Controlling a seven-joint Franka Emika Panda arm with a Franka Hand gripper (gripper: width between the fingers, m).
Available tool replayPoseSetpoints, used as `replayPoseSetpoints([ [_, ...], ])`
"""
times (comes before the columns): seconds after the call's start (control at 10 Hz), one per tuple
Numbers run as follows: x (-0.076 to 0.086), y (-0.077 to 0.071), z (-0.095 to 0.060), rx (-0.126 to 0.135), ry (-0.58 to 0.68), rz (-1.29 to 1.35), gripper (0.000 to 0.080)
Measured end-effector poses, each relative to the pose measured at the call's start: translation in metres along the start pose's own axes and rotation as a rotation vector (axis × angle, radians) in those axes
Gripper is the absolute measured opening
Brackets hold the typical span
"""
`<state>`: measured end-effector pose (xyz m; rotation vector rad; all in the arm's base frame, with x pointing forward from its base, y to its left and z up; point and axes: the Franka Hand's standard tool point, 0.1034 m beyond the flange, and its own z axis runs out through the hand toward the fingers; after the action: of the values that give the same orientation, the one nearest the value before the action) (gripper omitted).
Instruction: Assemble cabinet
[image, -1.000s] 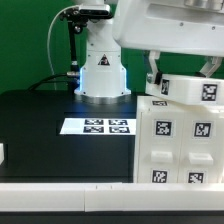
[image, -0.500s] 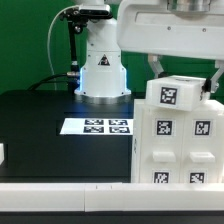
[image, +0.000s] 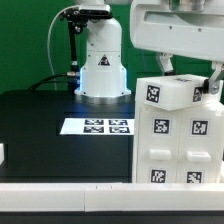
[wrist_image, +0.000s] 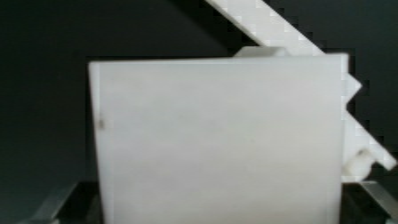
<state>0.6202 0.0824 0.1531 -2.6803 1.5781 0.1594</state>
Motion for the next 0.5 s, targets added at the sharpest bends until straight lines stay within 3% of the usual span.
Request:
replayPoseSetpoints([
  [0.4, -0.002, -0.014, 0.001, 0.101, -0.031, 0.595, 0.056],
  [0.5, -0.003, -0.015, 0.001, 0.107, -0.042, 0.64, 0.056],
])
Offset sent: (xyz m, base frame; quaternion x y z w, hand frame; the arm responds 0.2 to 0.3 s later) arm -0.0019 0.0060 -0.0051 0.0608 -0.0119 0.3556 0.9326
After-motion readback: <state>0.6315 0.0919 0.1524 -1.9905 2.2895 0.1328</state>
